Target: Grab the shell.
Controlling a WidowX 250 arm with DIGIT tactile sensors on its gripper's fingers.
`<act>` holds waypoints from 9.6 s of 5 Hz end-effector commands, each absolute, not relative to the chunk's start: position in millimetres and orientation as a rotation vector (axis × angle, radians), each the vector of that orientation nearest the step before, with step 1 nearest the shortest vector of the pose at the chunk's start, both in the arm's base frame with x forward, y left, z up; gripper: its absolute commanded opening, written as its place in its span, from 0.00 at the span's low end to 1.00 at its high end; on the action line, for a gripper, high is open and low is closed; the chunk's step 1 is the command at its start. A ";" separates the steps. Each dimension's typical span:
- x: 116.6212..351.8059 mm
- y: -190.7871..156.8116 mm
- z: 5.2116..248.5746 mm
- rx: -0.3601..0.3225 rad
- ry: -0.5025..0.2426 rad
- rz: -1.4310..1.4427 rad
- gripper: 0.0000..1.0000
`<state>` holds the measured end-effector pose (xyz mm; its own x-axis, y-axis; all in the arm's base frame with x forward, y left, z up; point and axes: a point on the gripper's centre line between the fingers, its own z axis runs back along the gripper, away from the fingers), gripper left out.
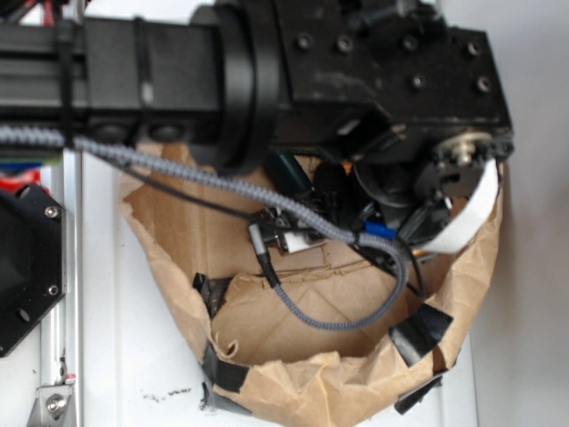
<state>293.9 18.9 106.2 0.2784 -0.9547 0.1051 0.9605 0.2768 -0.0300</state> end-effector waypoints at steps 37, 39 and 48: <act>304.9 48.9 94.3 0.019 -0.206 -1.560 1.00; 307.3 42.3 91.9 0.001 -0.150 -1.517 1.00; 295.8 36.3 39.7 -0.037 -0.144 -1.538 1.00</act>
